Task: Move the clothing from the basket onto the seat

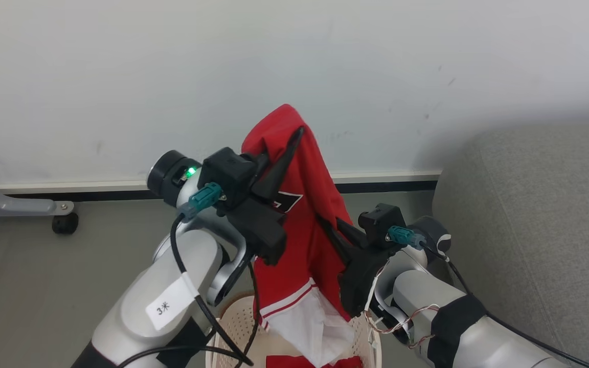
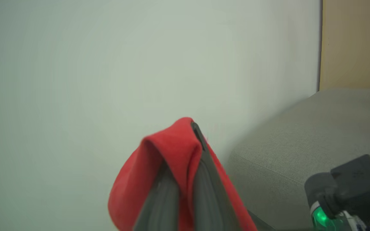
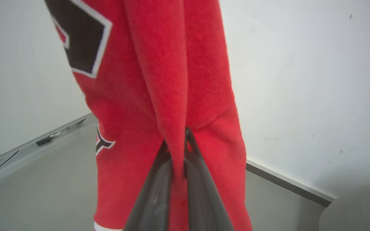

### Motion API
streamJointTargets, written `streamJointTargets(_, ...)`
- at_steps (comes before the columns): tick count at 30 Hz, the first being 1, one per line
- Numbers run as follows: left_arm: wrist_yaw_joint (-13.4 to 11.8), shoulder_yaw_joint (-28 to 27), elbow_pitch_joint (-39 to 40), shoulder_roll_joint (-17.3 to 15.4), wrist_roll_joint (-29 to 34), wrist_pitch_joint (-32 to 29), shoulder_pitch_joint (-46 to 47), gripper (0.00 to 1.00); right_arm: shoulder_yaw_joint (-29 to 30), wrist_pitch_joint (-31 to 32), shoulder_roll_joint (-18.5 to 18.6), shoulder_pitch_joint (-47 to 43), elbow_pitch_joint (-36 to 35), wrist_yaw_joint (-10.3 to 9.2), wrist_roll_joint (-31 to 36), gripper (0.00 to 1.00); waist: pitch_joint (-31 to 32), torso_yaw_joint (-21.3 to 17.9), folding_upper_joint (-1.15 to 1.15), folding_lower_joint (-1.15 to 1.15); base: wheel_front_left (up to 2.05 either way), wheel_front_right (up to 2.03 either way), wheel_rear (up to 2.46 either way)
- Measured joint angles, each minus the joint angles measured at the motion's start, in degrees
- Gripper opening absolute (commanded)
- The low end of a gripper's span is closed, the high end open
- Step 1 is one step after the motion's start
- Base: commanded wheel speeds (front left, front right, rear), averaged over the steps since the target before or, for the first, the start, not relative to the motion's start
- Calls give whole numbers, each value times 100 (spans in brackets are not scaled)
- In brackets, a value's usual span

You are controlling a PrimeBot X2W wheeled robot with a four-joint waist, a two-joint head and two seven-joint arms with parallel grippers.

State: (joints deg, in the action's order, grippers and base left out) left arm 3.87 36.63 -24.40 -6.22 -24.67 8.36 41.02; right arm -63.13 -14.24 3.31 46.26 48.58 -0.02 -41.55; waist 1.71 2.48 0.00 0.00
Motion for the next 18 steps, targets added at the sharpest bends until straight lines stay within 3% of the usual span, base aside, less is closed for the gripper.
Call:
streamJointTargets(1,-38,-38,-38,-30,-15,3,-51,17,-2,-1,0,0,11,1,-15,0,-6,-31,0,0,0,0,0)
streamJointTargets(2,-36,-57,-86,-66,-40,7,-81,24,-2,-2,0,-1,20,2,-42,0,-12,-63,0,0,0,0,0)
streamJointTargets(4,-37,-105,-134,-115,-60,33,-167,47,8,-2,0,-1,46,2,-116,0,-25,-131,0,0,0,0,0)
streamJointTargets(5,-38,-122,-154,-136,-81,37,-205,62,11,-2,0,-1,60,5,-129,0,-32,-166,0,0,0,0,0)
streamJointTargets(6,-41,-143,-167,-156,-91,53,-251,87,15,-3,0,-2,83,10,-130,0,-37,-203,0,0,0,0,0)
streamJointTargets(7,-41,-149,-194,-178,-91,92,-288,100,23,-3,0,-2,114,10,-130,0,-43,-240,0,0,0,0,0)
streamJointTargets(18,-26,-272,-226,-291,-309,320,-708,100,521,-3,24,20,266,51,-134,0,-97,-651,0,0,0,0,0)
